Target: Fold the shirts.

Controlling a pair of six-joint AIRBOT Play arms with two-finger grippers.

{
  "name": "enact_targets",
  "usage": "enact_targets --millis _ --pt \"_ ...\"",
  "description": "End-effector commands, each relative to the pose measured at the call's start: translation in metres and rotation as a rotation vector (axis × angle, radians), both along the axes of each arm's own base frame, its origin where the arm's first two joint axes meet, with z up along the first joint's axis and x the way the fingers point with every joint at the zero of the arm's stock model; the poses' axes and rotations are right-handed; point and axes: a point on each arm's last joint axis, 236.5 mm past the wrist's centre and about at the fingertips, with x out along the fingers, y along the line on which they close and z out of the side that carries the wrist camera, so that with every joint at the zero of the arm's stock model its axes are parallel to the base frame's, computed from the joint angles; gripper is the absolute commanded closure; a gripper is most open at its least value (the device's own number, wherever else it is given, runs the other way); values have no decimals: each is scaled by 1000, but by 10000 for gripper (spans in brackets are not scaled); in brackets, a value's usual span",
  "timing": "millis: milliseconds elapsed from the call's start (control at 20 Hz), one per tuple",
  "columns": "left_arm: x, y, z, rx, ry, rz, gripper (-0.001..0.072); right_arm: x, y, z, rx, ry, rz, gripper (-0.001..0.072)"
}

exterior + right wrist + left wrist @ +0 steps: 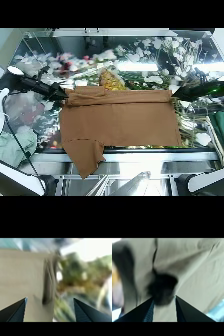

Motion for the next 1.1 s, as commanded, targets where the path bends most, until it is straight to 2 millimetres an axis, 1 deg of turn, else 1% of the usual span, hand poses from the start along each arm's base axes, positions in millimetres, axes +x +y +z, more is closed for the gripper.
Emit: enact_targets --millis 0,50,100,150,250,350,450,550,600,700,750,850,950,1050 --pt "-31 23 22 4 135 53 419 -39 -11 26 78 104 -12 79" --pt "-42 25 27 2 141 66 419 -55 -14 30 110 138 -27 90" --pt "-55 25 32 -2 151 77 419 -73 -14 30 135 173 -36 217" --pt "-71 24 35 -8 161 85 420 -94 -12 26 160 212 -54 276" --pt "-101 17 36 -6 173 123 420 -135 -2 10 202 282 -128 273" --pt "-131 5 31 4 175 157 420 -177 6 -19 180 365 -192 271" --pt "-163 -11 23 2 204 152 420 -202 8 -43 131 423 -197 271" --pt "-193 -24 17 -4 228 134 420 -213 19 -50 155 461 -185 270" --pt "-204 -29 12 0 220 129 420 -218 26 -51 164 477 -157 271" --pt "-223 -35 5 9 211 135 420 -221 44 -52 182 486 -110 270" --pt "-232 -38 3 12 208 141 420 -218 55 -50 197 470 -81 271" --pt "-249 -44 -1 14 208 147 419 -208 70 -46 224 424 -46 271" --pt "-269 -51 -3 3 227 141 419 -200 75 -43 242 397 -54 271" --pt "-289 -58 -2 -8 248 128 418 -198 76 -42 251 388 -57 271"
